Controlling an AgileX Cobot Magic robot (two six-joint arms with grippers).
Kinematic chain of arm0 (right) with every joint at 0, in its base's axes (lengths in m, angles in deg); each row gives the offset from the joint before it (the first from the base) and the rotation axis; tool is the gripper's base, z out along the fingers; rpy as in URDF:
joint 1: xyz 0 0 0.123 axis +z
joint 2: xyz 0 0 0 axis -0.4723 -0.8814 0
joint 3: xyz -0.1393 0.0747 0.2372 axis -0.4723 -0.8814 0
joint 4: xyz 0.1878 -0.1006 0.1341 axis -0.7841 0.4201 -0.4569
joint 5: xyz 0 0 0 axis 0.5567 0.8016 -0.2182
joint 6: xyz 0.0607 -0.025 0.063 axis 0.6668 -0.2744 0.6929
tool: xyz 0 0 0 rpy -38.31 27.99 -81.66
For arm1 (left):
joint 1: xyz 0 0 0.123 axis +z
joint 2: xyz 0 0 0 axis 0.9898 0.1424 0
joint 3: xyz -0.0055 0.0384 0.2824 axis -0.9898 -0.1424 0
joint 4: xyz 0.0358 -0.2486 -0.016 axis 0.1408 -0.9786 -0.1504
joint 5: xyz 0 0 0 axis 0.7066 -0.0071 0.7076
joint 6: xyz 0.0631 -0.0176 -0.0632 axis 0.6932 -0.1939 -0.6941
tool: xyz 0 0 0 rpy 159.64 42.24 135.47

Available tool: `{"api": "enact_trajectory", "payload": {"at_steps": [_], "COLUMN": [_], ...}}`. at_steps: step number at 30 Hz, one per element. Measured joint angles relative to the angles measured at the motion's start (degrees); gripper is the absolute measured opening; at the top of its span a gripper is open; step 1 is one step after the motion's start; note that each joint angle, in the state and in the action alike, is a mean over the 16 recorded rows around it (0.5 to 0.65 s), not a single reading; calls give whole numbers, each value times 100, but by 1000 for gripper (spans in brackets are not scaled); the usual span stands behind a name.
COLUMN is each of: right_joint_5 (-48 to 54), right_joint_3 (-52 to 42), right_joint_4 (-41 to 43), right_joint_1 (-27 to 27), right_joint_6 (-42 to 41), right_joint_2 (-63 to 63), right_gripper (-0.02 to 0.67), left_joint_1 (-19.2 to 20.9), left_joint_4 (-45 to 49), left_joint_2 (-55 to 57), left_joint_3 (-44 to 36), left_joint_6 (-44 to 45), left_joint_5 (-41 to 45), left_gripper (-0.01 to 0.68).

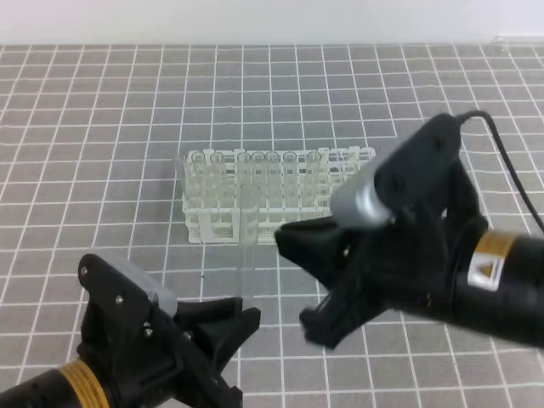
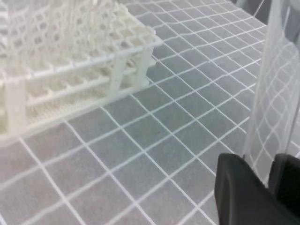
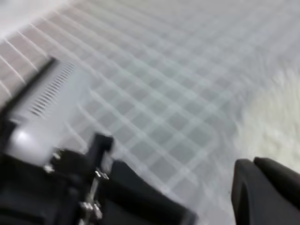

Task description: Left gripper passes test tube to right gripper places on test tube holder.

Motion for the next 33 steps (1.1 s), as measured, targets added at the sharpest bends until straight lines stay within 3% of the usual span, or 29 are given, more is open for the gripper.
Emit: {"api": "enact_trajectory", "payload": {"at_steps": [7, 13, 33], "right_joint_5": [-2326, -3628, -4770], "right_joint_3": [-811, -1360, -1515], "right_joint_4": [138, 131, 238], "right_joint_1": [830, 1193, 1277], "right_joint_6": [-299, -379, 422], "right_joint_2": [173, 254, -67], "right_gripper": [-2, -1, 43], "left_joint_1": [4, 4, 6], "left_joint_4": [-577, -1032, -1026], "left_joint_2": [1, 4, -6], "left_joint_3": [-10, -10, -299], "left_joint_6": [960, 1608, 1843], "left_joint_5": [-452, -677, -1399], "left_gripper": [7, 7, 5]}}
